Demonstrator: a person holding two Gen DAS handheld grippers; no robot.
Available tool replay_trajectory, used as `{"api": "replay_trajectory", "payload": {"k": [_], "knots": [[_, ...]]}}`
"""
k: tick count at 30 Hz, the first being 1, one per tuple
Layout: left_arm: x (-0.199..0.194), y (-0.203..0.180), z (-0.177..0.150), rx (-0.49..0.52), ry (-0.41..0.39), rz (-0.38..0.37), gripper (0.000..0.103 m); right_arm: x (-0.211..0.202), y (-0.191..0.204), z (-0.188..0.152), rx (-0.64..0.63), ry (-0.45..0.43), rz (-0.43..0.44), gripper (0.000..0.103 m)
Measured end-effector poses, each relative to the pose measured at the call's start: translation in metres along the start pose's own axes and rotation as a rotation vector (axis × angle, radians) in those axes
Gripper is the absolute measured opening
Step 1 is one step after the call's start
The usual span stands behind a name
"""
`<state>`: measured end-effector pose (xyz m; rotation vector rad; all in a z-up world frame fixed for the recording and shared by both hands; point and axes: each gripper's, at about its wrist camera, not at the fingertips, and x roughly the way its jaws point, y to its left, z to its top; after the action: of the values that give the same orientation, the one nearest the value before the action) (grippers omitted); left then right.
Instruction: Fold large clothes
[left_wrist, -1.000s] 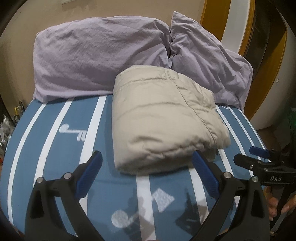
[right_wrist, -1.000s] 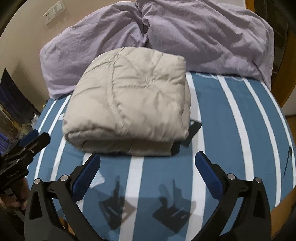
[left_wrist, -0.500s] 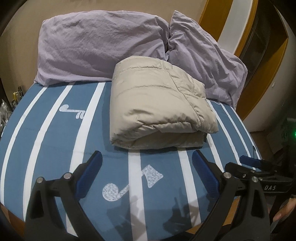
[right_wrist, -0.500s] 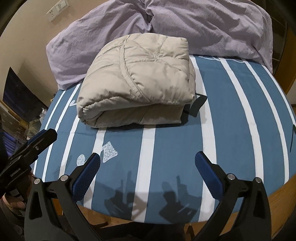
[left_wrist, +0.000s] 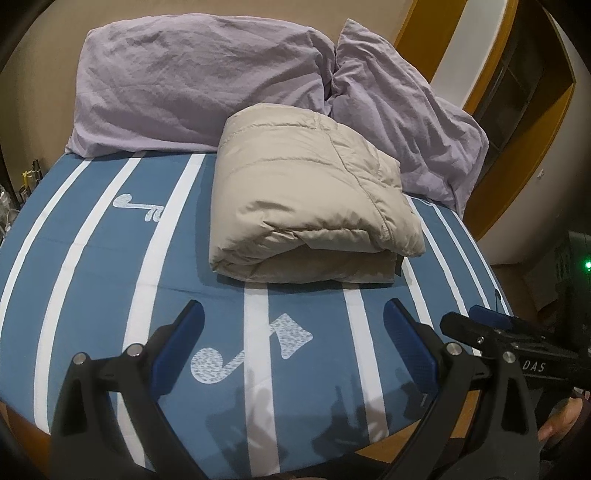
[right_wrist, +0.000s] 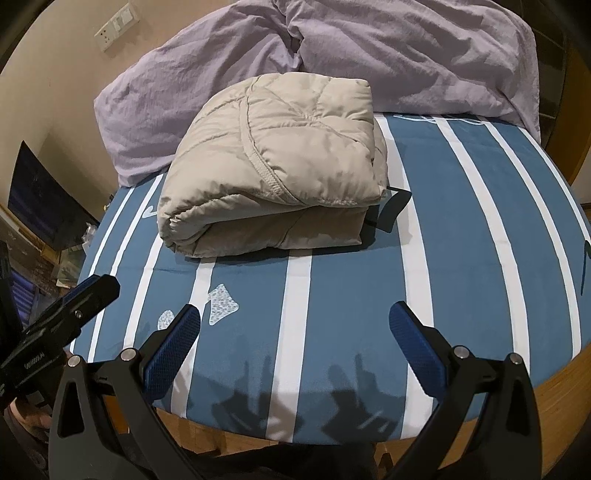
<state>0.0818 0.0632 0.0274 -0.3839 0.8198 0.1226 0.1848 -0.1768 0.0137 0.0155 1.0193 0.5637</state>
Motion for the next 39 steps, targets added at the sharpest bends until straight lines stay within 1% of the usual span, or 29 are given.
{"api": "replay_trajectory", "payload": {"k": [17, 39], "knots": [[0.0069, 0.0007, -0.0047, -0.026, 0.022, -0.009, 0.097, 0.001, 0.0003, 0.0011, 0.0, -0.004, -0.004, 0.102], [0.0093, 0.0004, -0.0046, -0.03, 0.024, -0.005, 0.097, 0.0058, 0.0007, -0.0013, 0.008, 0.009, 0.002, 0.102]]}}
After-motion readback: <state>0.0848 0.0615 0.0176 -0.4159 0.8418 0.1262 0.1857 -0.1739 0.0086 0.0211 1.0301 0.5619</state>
